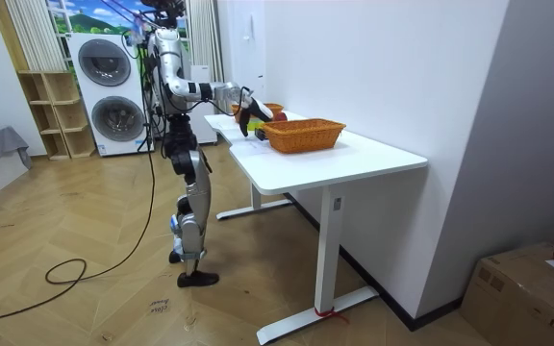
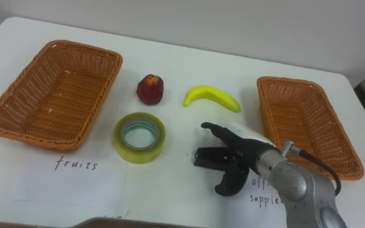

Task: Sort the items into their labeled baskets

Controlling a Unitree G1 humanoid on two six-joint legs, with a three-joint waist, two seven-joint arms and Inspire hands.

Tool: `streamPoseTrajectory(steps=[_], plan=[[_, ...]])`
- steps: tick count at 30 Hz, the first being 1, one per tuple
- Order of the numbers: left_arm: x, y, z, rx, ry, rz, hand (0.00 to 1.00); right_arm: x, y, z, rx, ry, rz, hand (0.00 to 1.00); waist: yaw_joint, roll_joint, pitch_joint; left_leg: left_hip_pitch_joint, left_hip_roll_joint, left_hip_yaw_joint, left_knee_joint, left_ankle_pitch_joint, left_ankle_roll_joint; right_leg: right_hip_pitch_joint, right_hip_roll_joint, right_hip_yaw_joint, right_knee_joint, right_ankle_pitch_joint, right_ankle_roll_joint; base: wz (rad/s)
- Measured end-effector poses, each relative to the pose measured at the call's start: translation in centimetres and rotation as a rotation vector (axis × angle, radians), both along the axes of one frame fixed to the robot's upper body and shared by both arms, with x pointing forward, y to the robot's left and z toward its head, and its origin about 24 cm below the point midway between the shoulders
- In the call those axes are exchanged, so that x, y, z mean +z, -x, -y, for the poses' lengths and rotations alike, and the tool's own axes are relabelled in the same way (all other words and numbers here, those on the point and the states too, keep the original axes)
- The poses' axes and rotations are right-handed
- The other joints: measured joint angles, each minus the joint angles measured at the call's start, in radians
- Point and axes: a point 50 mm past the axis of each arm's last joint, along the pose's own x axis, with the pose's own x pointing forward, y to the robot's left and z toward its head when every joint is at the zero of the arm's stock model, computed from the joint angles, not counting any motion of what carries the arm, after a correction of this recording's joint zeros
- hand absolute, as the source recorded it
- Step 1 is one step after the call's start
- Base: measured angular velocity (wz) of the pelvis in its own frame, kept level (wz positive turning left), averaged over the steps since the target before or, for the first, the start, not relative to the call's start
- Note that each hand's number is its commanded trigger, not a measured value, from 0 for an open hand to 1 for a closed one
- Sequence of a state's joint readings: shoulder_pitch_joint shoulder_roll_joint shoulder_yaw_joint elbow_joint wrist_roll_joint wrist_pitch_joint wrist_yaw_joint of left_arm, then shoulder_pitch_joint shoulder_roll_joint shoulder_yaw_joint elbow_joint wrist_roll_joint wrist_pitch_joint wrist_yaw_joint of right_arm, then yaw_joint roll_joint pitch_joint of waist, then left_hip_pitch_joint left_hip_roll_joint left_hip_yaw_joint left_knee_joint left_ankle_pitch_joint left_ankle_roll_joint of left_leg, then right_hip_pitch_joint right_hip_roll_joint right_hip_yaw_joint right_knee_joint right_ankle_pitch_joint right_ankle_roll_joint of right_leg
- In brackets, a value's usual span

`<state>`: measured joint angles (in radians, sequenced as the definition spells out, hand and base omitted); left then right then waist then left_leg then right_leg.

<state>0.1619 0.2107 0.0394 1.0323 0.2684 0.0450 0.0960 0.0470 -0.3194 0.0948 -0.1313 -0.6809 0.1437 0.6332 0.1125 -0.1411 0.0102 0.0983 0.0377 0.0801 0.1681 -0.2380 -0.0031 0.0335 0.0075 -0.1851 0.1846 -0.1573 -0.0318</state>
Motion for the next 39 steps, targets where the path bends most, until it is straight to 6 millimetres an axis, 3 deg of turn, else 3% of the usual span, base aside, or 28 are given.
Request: streamPoseTrajectory(steps=[20, 27, 34, 39], plan=[[0.0, -0.2, -0.1, 0.017, -0.007, -0.008, 0.0, 0.0, -0.2, 0.6, -0.043, 0.108, -0.001, 0.0, 0.001, 0.003, -0.0008, -0.008, 0.001, -0.001, -0.001, 0.0, 0.0, -0.014, 0.008, 0.017, 0.001, 0.001, 0.001, -0.01], [0.1, -0.3, -0.1, 0.025, -0.032, 0.002, 0.0, -0.2, -0.1, 0.3, -0.053, 0.097, -0.005, 0.0, 0.005, 0.01, -0.0043, -0.008, 0.002, 0.001, -0.001, 0.0, 0.0, -0.015, 0.009, 0.019, 0.004, 0.003, -0.001, 0.0], [0.2, -1.2, 0.5, 0.029, -0.029, 0.041, 0.0, -0.4, -0.1, -0.8, -0.049, 0.099, 0.029, 0.0, 0.01, 0.028, -0.0152, -0.001, 0.003, 0.01, -0.002, 0.0, 0.0, -0.014, 0.011, 0.033, 0.004, 0.006, -0.001, -0.05], [0.1, -1.5, 1.0, 0.053, -0.02, 0.061, 0.0, -0.6, -0.2, -1.2, -0.056, 0.093, 0.043, 0.0, 0.01, 0.029, -0.0151, 0.0, 0.002, 0.015, -0.001, 0.002, 0.003, -0.014, 0.011, 0.037, 0.004, 0.013, 0.0, -0.04]])
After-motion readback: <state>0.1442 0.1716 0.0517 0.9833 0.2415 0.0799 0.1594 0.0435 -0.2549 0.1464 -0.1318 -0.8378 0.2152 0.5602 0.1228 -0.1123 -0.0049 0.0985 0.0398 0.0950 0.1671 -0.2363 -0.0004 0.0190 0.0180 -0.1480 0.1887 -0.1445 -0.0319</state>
